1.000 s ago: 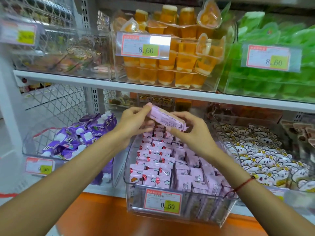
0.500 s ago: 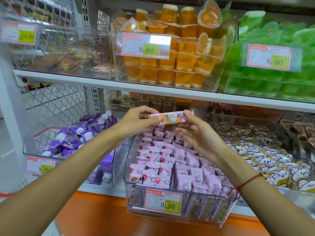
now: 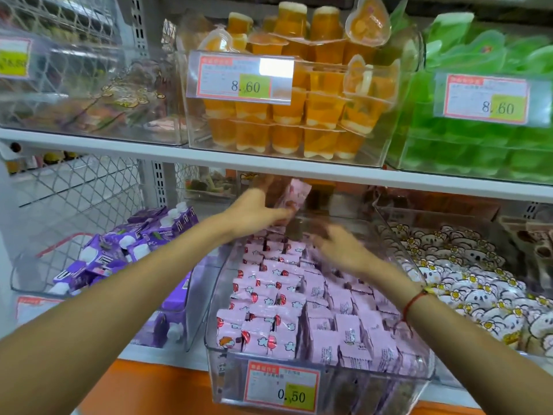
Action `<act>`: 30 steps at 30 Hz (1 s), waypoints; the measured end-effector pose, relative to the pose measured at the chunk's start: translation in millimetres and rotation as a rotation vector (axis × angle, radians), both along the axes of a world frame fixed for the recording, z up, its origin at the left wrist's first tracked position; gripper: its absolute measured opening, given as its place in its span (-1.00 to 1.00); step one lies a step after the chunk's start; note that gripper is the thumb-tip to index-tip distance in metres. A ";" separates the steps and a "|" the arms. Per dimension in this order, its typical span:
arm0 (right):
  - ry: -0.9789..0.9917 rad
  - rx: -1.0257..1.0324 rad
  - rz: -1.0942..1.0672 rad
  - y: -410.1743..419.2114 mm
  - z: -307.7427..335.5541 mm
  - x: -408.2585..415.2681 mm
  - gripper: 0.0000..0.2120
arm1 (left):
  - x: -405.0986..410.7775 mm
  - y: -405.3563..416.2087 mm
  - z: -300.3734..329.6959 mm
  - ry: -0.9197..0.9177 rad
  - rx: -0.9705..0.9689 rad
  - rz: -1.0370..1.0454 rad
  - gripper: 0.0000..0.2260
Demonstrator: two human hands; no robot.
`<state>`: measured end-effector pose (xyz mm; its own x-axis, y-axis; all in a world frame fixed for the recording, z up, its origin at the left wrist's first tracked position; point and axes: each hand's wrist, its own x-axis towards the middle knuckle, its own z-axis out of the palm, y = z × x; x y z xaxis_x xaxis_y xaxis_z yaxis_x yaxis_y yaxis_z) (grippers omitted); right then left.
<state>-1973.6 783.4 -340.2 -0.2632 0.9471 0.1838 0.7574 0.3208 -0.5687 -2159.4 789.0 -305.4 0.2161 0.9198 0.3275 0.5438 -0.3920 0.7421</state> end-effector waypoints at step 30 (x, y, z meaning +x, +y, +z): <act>-0.495 -0.079 0.045 -20.0 -12.0 10.2 -0.51 | 28.3 57.1 -29.1 0.912 0.013 -0.006 -0.70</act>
<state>-1963.4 763.5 -352.2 -0.3415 0.9388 -0.0456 0.9289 0.3297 -0.1684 -2131.0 846.1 -334.6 0.4008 0.9154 0.0381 0.9155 -0.4018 0.0207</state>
